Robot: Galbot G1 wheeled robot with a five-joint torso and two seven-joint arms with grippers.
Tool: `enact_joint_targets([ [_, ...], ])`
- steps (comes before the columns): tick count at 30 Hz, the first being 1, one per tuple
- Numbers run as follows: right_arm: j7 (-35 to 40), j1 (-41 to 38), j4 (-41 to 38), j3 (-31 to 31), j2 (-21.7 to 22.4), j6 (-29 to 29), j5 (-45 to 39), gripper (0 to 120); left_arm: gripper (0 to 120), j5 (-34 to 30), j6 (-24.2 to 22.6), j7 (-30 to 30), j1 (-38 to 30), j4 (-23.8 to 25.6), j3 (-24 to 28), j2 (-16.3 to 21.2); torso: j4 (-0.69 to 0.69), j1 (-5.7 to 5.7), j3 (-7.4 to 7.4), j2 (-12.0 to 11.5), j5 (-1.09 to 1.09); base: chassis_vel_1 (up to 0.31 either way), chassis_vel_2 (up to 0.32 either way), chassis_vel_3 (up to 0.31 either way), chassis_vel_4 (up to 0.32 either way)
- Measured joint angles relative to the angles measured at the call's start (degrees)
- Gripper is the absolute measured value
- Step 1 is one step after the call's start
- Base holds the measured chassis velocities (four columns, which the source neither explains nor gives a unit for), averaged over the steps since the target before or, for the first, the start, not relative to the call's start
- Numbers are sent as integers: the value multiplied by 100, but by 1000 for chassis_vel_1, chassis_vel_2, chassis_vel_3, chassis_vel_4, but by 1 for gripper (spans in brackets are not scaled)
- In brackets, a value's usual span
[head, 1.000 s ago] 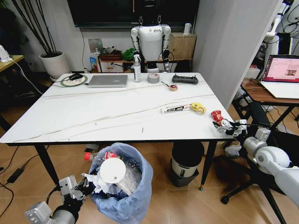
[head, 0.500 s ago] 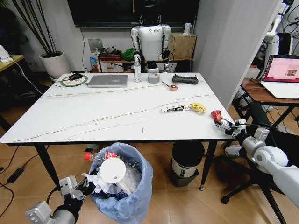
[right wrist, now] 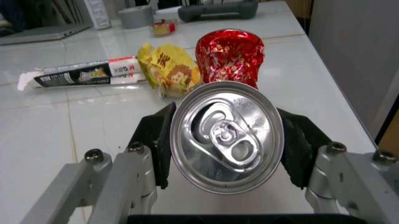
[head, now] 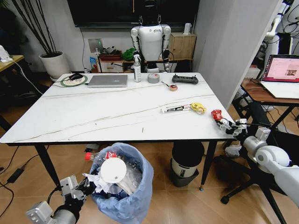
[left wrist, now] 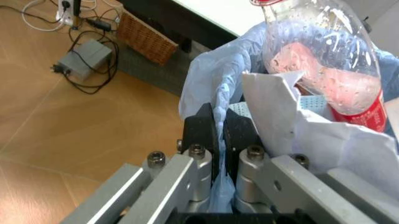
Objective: Pick up the trash bin and place the trash from the table into it.
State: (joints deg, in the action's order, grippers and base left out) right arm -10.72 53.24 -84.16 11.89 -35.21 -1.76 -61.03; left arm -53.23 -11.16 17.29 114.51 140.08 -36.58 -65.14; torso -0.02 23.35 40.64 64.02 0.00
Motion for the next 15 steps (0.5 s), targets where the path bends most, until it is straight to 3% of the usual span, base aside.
enact_joint_targets([
  [12, -302, 414, -1184, 460, 496, 224, -339, 47, 0, 10, 0, -5, -47, 0, 37, 9, -1, 0, 0, 0, 0, 0, 0, 0, 0],
  [15, -425, 526, -1840, 607, 754, 279, -573, 47, 0, 21, 1, -22, -43, 2, 34, 0, 0, 0, -1, 1, 0, 0, 0, 0, 0],
])
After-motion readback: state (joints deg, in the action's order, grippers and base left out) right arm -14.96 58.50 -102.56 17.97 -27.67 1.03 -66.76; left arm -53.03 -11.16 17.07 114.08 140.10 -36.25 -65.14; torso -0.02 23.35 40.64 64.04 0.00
